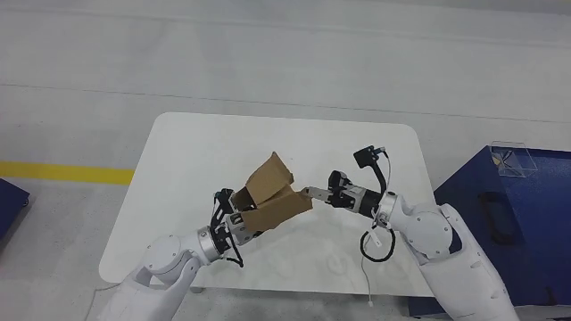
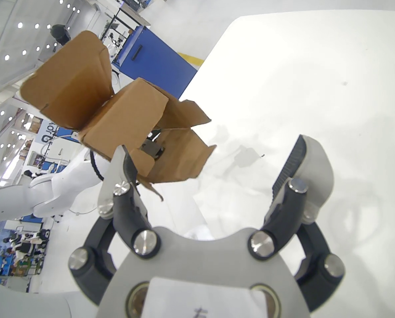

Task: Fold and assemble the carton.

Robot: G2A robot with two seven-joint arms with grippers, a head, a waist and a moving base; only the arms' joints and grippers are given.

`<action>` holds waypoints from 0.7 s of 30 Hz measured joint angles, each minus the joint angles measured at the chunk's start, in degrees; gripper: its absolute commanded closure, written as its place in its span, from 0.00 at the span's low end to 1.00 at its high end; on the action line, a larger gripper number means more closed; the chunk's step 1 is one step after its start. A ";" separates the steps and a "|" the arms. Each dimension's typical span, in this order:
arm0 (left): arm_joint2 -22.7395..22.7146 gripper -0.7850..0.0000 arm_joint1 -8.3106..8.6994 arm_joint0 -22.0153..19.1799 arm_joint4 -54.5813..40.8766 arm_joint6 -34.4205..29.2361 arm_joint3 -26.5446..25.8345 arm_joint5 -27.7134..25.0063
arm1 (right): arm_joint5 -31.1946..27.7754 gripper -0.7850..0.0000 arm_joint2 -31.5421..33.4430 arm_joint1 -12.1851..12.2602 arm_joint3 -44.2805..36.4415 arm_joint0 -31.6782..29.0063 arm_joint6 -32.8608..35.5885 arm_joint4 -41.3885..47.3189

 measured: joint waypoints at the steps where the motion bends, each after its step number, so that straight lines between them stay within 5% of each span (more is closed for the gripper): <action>1: -0.25 1.00 -0.02 0.06 -0.31 0.11 0.10 -0.51 | -0.15 0.00 0.95 0.15 -0.43 -0.75 -0.07 0.27; 6: -1.56 1.00 -0.19 0.49 -2.77 0.99 0.40 -2.36 | -0.37 0.00 3.49 0.67 -2.17 -3.49 1.15 0.19; 21: -0.48 1.00 -0.85 0.47 -3.16 -1.60 1.02 -4.74 | 1.30 0.00 -4.22 -0.67 0.08 1.22 0.19 -1.87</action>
